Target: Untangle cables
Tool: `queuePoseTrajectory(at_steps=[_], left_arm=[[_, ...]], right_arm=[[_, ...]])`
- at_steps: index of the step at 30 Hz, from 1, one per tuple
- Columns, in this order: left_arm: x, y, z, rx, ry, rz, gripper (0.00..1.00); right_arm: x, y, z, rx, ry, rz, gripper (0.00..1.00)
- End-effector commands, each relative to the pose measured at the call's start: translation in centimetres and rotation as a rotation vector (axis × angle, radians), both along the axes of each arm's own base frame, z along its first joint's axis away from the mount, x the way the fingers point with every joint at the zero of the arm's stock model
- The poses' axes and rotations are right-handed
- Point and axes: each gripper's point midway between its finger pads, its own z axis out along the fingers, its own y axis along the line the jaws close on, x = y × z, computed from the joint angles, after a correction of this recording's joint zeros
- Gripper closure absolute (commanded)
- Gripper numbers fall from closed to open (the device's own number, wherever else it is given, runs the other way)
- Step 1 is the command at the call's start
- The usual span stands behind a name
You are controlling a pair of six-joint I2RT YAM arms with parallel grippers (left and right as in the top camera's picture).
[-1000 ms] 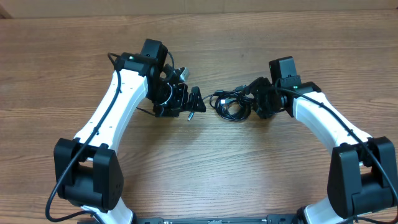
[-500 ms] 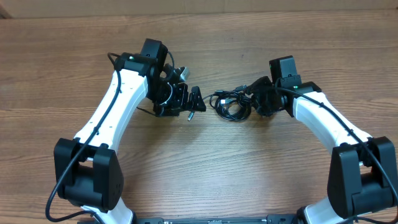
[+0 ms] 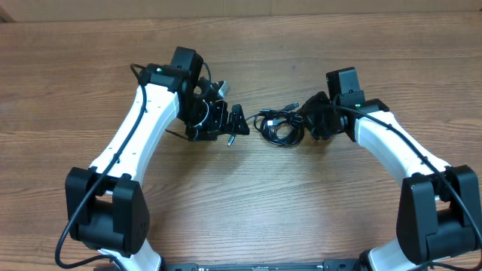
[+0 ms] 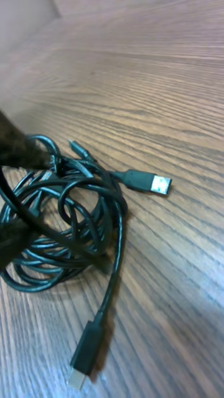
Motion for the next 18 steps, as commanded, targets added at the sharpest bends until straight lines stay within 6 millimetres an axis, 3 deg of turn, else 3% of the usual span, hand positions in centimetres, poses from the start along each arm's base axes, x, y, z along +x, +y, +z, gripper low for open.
queuePoseTrajectory(at_steps=[1, 5, 8, 12, 16, 18], left_arm=[[0.6, -0.1, 0.2, -0.001, -0.012, 0.005, 0.0], [0.6, -0.1, 0.2, -0.001, -0.012, 0.005, 0.0], [0.5, -0.2, 0.3, -0.003, -0.007, 0.005, 0.01], [0.4, -0.9, 0.8, -0.059, -0.001, -0.001, 0.01], [0.3, -2.0, 1.8, -0.144, 0.006, -0.01, 0.0], [0.2, -2.5, 2.3, -0.185, 0.013, -0.015, 0.0]], right_arm=[[0.6, 0.9, 0.7, 0.0, -0.028, 0.02, 0.82], [0.4, 1.7, 0.9, 0.017, -0.034, 0.053, 0.9], [0.8, 3.6, 2.3, 0.076, -0.12, 0.197, 0.96], [1.0, 6.4, 6.2, 0.21, -0.28, 0.385, 0.96], [0.2, 8.9, 12.1, 0.342, -0.495, 0.576, 0.96], [-0.3, 9.4, 14.1, 0.383, -0.553, 0.619, 0.96]])
